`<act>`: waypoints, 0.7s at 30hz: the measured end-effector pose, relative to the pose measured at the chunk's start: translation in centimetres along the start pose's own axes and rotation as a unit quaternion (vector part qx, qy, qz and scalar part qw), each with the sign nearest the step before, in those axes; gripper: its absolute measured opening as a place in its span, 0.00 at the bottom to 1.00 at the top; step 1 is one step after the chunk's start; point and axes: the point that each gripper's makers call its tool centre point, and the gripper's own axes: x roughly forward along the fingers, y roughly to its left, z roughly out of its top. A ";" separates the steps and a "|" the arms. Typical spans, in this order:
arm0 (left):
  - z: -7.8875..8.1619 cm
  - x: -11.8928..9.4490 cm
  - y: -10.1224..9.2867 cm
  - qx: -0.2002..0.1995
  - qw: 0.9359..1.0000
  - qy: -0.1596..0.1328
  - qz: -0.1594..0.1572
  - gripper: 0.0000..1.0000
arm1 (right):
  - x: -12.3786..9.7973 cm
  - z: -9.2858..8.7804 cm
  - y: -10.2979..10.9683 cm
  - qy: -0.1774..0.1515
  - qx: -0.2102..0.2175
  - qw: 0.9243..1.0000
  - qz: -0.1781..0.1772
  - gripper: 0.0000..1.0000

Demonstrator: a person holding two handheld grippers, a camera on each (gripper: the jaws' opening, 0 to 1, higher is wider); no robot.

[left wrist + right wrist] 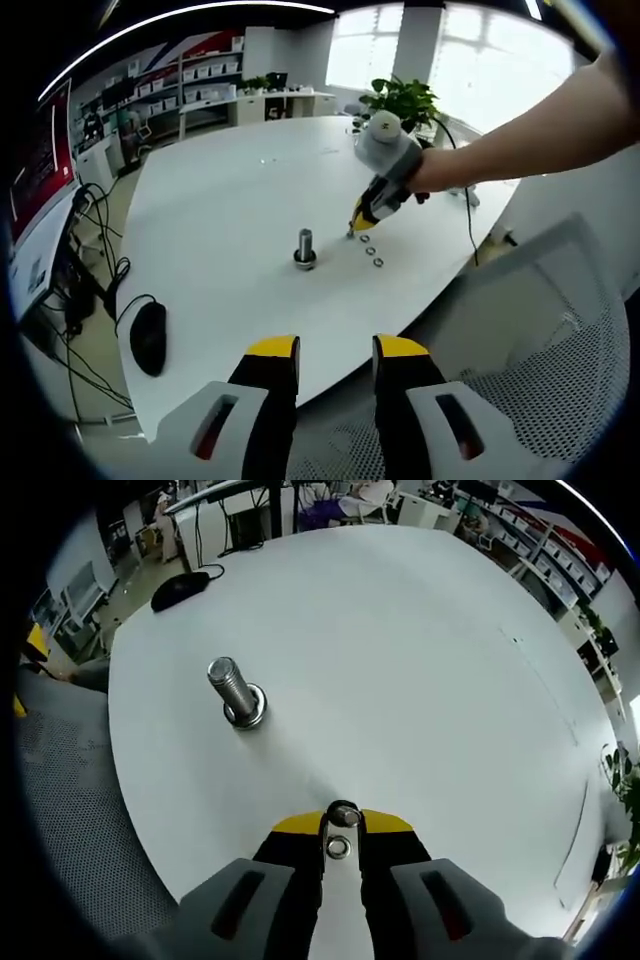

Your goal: Place the washer onto the threaded stud by aligning its center hole with the stud, sliding it down to the base, and recovering from edge contact or off-axis alignment until the washer reaches the visible bottom stop.

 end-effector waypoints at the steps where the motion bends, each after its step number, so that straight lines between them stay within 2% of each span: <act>1: 0.0 0.0 0.0 0.000 1.000 0.000 0.000 0.27 | 0.2 0.0 0.1 0.001 0.001 1.000 0.002 0.14; 13: -0.1 0.0 0.1 -0.003 1.000 0.003 0.002 0.27 | 1.2 -0.5 0.1 0.012 -0.004 1.000 0.001 0.15; 18: -0.1 0.0 0.1 -0.003 1.000 0.002 0.004 0.27 | 1.2 -0.5 0.3 0.005 0.023 1.000 0.003 0.17; 21: -0.1 0.0 0.2 -0.004 1.000 0.002 0.005 0.27 | 1.1 -0.9 0.4 0.011 0.001 1.000 -0.004 0.18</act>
